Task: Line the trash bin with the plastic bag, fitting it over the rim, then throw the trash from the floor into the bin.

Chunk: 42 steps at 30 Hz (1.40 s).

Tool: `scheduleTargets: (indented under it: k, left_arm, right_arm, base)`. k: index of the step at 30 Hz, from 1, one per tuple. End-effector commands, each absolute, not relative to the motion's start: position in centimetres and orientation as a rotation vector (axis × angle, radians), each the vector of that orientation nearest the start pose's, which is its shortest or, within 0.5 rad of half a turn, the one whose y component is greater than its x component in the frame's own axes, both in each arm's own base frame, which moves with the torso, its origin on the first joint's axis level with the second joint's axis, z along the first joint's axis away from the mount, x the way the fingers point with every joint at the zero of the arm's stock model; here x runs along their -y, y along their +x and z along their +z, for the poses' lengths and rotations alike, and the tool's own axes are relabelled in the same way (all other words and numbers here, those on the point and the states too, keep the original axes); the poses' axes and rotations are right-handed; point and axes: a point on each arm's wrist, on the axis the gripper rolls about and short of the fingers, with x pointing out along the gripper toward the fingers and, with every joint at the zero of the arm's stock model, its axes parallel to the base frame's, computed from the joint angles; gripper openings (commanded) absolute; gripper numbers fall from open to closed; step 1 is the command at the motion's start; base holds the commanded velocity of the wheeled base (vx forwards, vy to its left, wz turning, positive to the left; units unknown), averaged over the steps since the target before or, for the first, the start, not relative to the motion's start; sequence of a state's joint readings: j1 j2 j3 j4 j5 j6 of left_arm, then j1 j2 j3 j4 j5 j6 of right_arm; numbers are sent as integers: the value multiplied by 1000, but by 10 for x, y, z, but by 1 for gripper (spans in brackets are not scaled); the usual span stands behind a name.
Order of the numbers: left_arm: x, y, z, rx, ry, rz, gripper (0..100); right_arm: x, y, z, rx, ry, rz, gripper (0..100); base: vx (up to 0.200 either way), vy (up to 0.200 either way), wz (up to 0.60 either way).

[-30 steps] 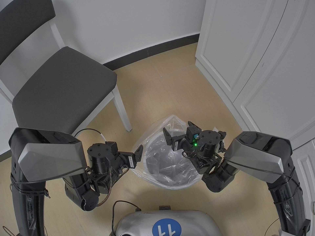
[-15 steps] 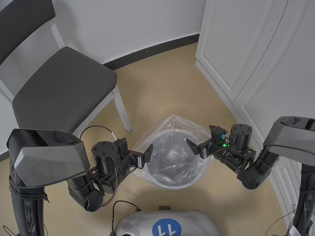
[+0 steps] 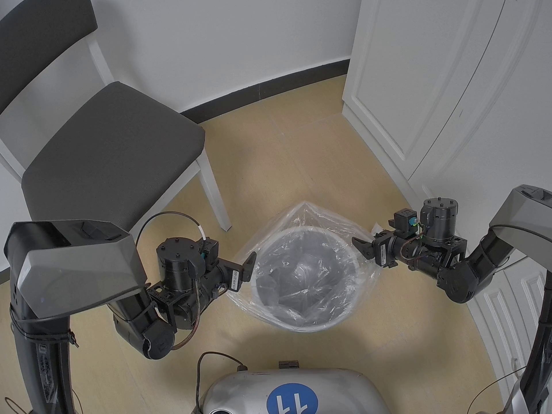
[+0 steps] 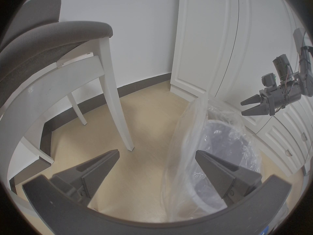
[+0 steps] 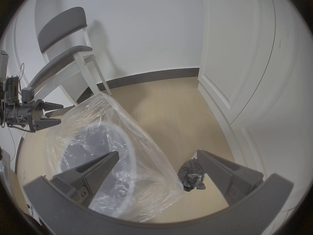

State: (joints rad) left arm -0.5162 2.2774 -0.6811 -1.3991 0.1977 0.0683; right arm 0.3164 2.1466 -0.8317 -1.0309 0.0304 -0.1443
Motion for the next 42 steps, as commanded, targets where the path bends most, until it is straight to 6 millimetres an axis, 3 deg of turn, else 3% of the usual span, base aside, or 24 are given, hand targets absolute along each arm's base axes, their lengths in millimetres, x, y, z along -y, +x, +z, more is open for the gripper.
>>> scheduleTargets:
  k: [1,10,16,29,42]
  left_arm:
    - [175,325,29,-183,138,-314,100]
    - [170,351,9,-194,100,-266,100]
    - [161,371,-1,-184,67,-222,100]
    - [171,385,-4,-152,-31,-224,100]
    - [172,388,-25,-232,-25,-202,100]
  right_arm:
    - [-115,371,61,-276,-181,347,100]
    - [-116,390,45,-282,-155,304,100]
    - [-117,397,45,-267,-136,292,100]
    - [-121,408,38,-261,-92,284,100]
    - [-113,427,13,-292,-66,252,100]
  base:
    - [0,0,0]
    - [0,0,0]
    - [0,0,0]
    - [0,0,0]
    - [0,0,0]
